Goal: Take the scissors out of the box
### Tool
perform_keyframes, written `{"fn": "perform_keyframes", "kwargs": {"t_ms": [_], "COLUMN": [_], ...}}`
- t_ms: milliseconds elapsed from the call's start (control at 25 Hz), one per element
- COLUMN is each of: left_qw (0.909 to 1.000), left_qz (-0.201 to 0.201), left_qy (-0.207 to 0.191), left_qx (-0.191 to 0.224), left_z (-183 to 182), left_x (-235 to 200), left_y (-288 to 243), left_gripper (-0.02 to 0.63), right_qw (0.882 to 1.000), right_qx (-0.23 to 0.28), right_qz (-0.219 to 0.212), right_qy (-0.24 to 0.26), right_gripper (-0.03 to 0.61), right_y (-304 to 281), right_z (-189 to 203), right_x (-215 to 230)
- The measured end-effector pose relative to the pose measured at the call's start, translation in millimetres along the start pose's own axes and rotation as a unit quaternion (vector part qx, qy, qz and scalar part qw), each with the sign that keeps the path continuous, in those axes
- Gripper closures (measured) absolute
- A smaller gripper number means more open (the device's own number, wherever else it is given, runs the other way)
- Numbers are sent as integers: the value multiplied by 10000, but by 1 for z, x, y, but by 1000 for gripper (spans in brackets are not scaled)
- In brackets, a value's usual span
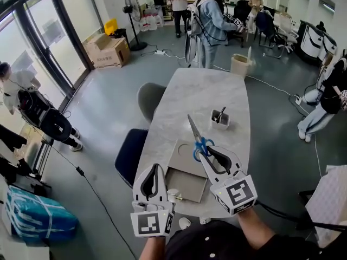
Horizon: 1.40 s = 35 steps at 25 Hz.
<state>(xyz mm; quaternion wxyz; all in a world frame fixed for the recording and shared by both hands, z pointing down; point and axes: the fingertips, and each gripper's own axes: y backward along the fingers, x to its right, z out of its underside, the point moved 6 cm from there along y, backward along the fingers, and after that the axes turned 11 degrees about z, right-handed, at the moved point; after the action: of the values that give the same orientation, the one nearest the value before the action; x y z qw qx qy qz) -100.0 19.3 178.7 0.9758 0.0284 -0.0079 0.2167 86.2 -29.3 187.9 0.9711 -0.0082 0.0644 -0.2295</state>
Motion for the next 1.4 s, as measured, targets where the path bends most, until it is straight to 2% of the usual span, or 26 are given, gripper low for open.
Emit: {"fn": "perform_keyframes", "kwargs": {"t_ms": [240,560,880,1400], "left_qw": [10000,9999,9998,9997], "left_qz": [-31,-52,-84,-148], "left_qy": [-62,-63,-57,-60], "left_qx": [69,106,147,162], "left_z": [-7,-8,-9,-12], "left_x": [0,-3,-1,-2], "left_y": [4,9,19,18], "left_gripper": [597,597,597,597], "right_qw": [9995,9989,9987,9985], "right_qx": [300,354,447,502], "right_qz": [107,273,225,223], "right_qy": [-76,-117,11,-62], "right_gripper": [504,504,505,505], "right_y": [8,13,20,20], "right_z": [-10,-12,-16,-19], "right_x": [1,2,-8,-6]}}
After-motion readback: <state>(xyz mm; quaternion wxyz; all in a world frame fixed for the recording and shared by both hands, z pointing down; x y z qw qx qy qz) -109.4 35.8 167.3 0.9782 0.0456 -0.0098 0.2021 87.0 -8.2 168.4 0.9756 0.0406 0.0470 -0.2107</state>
